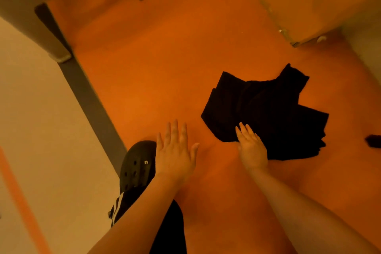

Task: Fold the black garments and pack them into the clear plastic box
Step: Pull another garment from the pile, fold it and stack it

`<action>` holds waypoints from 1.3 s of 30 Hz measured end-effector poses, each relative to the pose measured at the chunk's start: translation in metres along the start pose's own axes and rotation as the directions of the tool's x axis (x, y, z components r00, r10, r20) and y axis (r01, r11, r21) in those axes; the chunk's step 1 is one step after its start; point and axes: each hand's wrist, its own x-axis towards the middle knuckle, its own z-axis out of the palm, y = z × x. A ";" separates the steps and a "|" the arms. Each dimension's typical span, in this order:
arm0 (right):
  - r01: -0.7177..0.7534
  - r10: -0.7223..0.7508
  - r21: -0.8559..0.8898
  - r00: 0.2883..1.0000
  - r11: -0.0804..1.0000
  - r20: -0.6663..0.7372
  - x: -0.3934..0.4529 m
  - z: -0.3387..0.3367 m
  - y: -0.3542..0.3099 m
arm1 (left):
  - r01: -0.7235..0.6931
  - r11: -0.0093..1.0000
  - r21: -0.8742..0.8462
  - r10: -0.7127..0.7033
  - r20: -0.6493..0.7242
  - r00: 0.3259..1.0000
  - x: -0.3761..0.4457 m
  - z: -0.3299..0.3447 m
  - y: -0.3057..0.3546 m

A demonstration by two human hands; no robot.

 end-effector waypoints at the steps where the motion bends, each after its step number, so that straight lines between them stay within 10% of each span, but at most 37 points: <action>1: -0.017 0.017 0.036 1.000 0.999 -0.004 0.003 -0.005 0.000 | -0.003 1.000 0.005 0.003 0.015 1.000 -0.002 -0.001 0.000; 8: -0.162 0.112 0.473 0.985 0.866 0.132 -0.001 -0.104 -0.020 | -0.037 0.993 -0.115 0.044 0.056 0.997 -0.029 -0.046 0.016; 14: -0.039 -0.055 0.573 0.988 0.819 0.146 -0.066 -0.270 -0.046 | -0.302 0.866 -0.398 0.253 -0.172 0.952 -0.094 -0.156 0.050; 24: 0.261 -0.051 0.750 0.955 0.608 -0.292 -0.242 -0.502 -0.110 | -0.456 0.660 -0.598 0.332 -0.312 0.890 -0.258 -0.351 0.075; 32: 0.457 -0.025 0.621 0.817 0.637 -0.577 -0.378 -0.634 -0.111 | -0.727 0.486 -0.485 0.389 -0.625 0.677 -0.404 -0.502 0.140; 39: 0.446 0.243 0.648 0.675 0.618 -0.697 -0.498 -0.725 -0.013 | -0.836 0.427 -0.344 0.644 -0.533 0.548 -0.512 -0.558 0.276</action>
